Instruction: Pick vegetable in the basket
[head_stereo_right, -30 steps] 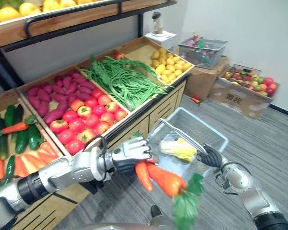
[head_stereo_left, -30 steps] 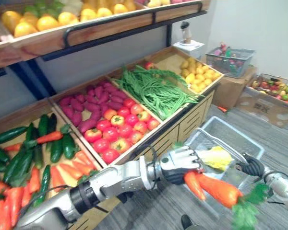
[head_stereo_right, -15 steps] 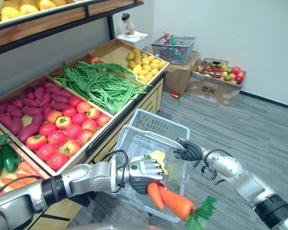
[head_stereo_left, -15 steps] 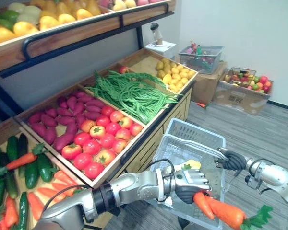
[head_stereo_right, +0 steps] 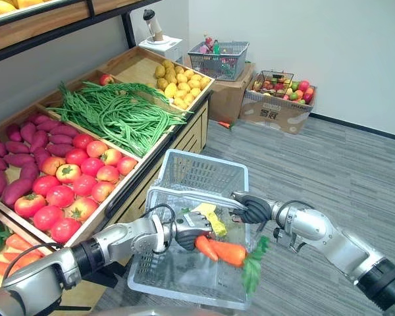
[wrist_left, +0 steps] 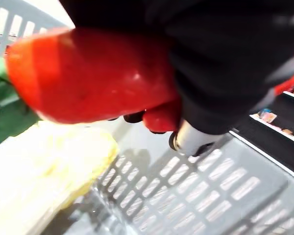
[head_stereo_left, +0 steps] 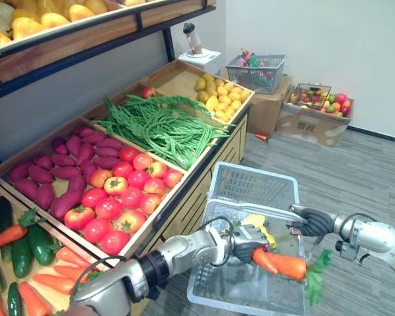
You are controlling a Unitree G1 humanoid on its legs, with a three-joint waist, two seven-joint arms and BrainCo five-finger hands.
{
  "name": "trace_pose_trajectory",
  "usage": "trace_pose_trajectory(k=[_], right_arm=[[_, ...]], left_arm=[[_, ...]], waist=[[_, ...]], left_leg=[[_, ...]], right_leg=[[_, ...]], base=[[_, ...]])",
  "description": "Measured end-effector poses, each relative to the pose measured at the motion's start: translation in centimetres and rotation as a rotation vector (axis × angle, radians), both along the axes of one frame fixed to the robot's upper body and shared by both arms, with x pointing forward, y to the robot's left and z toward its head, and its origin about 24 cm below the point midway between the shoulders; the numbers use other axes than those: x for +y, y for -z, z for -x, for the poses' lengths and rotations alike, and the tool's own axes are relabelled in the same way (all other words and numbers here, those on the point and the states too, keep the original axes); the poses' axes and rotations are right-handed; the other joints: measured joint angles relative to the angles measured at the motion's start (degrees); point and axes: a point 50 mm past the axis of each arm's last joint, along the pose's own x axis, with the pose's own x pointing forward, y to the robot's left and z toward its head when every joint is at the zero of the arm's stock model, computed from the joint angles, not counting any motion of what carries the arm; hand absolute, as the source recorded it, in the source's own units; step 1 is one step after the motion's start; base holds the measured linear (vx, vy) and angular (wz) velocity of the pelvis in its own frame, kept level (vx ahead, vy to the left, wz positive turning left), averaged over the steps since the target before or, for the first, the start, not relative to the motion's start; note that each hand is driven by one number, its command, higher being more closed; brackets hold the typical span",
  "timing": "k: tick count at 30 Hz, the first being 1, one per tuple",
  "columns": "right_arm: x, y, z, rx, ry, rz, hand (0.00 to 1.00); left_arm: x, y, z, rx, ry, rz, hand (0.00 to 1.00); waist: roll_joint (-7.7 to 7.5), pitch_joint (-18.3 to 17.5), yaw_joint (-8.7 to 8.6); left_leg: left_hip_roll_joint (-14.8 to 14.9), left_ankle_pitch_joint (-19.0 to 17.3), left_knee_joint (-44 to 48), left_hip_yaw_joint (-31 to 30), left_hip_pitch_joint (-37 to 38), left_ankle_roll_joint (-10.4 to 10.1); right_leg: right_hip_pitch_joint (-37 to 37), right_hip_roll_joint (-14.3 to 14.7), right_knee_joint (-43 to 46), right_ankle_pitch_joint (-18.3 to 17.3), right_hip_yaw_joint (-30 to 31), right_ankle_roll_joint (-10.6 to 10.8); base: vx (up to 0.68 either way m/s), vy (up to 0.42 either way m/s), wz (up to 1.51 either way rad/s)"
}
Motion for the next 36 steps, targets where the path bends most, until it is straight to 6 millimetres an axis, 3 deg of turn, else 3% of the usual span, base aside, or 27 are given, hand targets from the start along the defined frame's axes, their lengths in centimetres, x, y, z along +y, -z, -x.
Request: trace_pose_trajectory(k=[1, 2, 10, 14, 24, 29, 36], right_arm=[[0.0, 0.0, 0.0, -0.002, -0.001, 0.0, 1.0], [0.0, -0.1, -0.1, -0.004, 0.0, -0.001, 1.0], [0.1, -0.2, 0.0, 0.006, -0.001, -0.018, 1.0], [0.2, 0.2, 0.3, 0.033, -0.014, -0.018, 1.0], [0.1, 1.1, 0.8, 0.075, 0.006, -0.049, 1.0], [-1.7, 3.0, 0.7, 0.059, 0.18, -0.094, 1.0], [-7.2, 8.4, 2.3, 0.092, 0.628, -0.073, 1.0]], left_arm=[[0.0, 0.2, -0.2, -0.009, -0.009, -0.011, 1.0], [0.2, 0.4, -0.5, -0.013, -0.029, -0.023, 0.0], [0.4, 1.7, -2.3, -0.046, -0.151, -0.083, 0.0], [0.8, 2.9, -2.3, -0.005, -0.176, -0.125, 0.0], [0.9, 3.4, -2.2, 0.027, -0.171, -0.163, 0.0], [0.9, 2.1, -1.7, -0.017, -0.121, -0.132, 0.0], [0.3, -2.6, 1.2, -0.058, 0.005, 0.097, 0.0]], waist=[[-0.08, 0.19, -0.02], [-0.23, 0.52, -0.04], [-0.47, 1.56, -0.06], [-0.23, 3.11, -0.21], [-0.28, 3.34, -0.1], [-0.55, 3.5, 0.44], [-1.96, 2.92, 3.48]], left_leg=[[0.02, -0.02, 0.03, 0.01, 0.0, -0.02], [0.1, -0.09, 0.16, 0.07, -0.05, -0.03], [1.82, -1.78, 3.1, 0.23, -0.98, 0.16], [1.89, -2.09, 3.89, 1.21, -1.11, 0.33], [1.98, -2.21, 3.83, 0.57, -1.49, 0.37], [1.94, -1.86, 3.76, -4.55, -3.92, 1.07], [0.48, -0.49, 2.36, -16.47, -9.33, 3.73]], right_leg=[[-0.01, 0.01, 0.0, 0.0, 0.02, 0.0], [-0.07, 0.04, 0.0, 0.0, 0.07, 0.0], [-0.39, 0.22, -0.53, -0.02, 0.09, 0.01], [-0.97, 0.07, -0.5, 0.05, 0.46, 0.12], [-0.64, -0.3, -0.53, 0.02, -0.38, 0.15], [0.44, -2.59, -1.11, -0.02, -4.76, 0.17], [3.18, -7.37, -1.46, -0.79, -15.64, 0.26]], base=[[0.0, 0.0, 0.0], [0.0, 0.0, 0.0], [0.0, 0.0, 0.0], [0.0, 0.03, -0.04], [-0.02, 0.003, 0.05], [-0.05, -0.01, 0.48], [-0.05, -0.006, 0.82]])
